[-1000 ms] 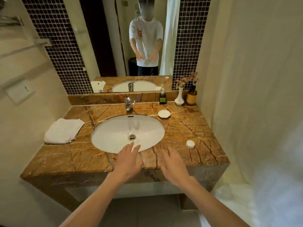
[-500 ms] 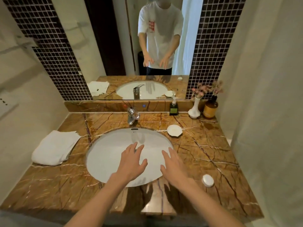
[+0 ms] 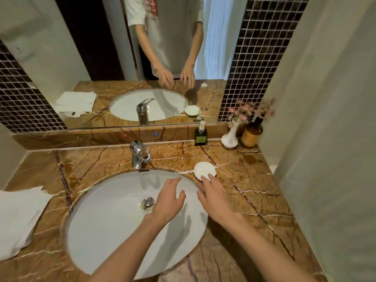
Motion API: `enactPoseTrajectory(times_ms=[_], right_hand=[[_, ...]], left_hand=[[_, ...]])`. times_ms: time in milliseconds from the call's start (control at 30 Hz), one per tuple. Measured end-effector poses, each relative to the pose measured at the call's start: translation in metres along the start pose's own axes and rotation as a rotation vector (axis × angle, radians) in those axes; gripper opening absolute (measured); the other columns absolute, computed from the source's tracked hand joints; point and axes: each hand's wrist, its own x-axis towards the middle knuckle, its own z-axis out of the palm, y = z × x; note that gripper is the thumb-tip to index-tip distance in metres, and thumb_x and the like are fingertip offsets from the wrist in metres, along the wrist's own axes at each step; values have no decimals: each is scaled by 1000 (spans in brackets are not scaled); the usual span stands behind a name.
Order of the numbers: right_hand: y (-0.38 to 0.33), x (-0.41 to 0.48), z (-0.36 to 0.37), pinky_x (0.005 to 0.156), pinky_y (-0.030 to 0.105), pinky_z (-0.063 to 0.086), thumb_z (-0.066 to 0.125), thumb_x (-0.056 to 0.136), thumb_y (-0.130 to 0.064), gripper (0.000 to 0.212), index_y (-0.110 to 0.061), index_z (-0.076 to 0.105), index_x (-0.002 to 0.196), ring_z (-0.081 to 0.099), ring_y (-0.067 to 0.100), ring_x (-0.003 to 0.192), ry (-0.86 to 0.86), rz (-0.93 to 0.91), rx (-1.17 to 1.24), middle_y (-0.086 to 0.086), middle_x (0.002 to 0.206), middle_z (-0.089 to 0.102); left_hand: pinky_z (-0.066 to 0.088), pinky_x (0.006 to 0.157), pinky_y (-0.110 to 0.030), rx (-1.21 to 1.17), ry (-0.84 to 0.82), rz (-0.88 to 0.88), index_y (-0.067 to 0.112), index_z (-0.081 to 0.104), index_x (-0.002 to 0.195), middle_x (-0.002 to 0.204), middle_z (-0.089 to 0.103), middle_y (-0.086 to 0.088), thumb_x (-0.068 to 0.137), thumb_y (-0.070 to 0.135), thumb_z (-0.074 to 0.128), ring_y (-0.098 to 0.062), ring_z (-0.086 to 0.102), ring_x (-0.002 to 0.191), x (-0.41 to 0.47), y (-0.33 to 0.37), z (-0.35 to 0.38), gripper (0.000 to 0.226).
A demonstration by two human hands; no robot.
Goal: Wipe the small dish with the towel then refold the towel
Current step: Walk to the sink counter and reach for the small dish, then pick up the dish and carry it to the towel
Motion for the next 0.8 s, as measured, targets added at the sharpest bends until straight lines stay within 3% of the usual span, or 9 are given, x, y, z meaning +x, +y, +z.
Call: enactPoseTrajectory(times_ms=[133, 233, 333, 500, 633, 733, 800], right_hand=[[25, 22, -7, 114, 42, 27, 42, 100, -28, 50, -17, 31, 148, 29, 29, 141, 2, 85, 9, 11, 155, 31], [51, 45, -12, 109, 43, 36, 44, 98, -22, 47, -17, 37, 145, 41, 30, 129, 0, 124, 27, 13, 143, 46], [71, 69, -17, 98, 44, 44, 43, 98, -16, 42, -18, 46, 139, 50, 33, 118, 5, 171, 60, 14, 129, 55], [97, 124, -17, 83, 42, 50, 43, 96, -7, 26, -6, 61, 114, 60, 38, 99, -92, 148, 115, 19, 106, 67], [102, 162, -10, 93, 39, 49, 40, 98, -11, 35, -11, 63, 124, 60, 34, 108, -164, 119, 194, 14, 120, 66], [103, 176, -1, 84, 44, 52, 40, 98, -13, 29, -14, 69, 98, 62, 33, 94, -214, 50, 196, 14, 102, 70], [105, 181, 4, 73, 43, 50, 39, 97, -13, 31, -13, 60, 74, 61, 33, 82, -232, 36, 165, 12, 82, 66]], left_hand=[[49, 82, -32, -138, -10, -125, 10, 48, 133, 119, 61, -11, 93, 20, 50, -18, 61, 84, 24, 4, 21, 42], [56, 74, -36, -269, -16, -240, 8, 50, 130, 99, 64, -9, 94, 19, 49, -24, 65, 79, 39, 7, 39, 37], [57, 55, -27, -390, -10, -340, 5, 51, 127, 87, 61, -6, 94, 16, 51, -19, 66, 64, 52, 13, 55, 34], [57, 76, -53, -518, 14, -476, 3, 57, 105, 65, 61, -12, 91, 10, 54, -31, 63, 60, 80, 25, 82, 16], [58, 74, -53, -540, 63, -555, -1, 57, 99, 71, 66, -23, 94, 13, 51, -35, 66, 62, 98, 32, 98, 16], [60, 68, -49, -622, 115, -649, 1, 53, 98, 68, 61, -17, 95, 13, 49, -27, 62, 52, 104, 35, 107, 13], [61, 66, -46, -699, 151, -703, 3, 52, 95, 69, 61, -19, 95, 10, 48, -25, 61, 50, 107, 35, 111, 8]])
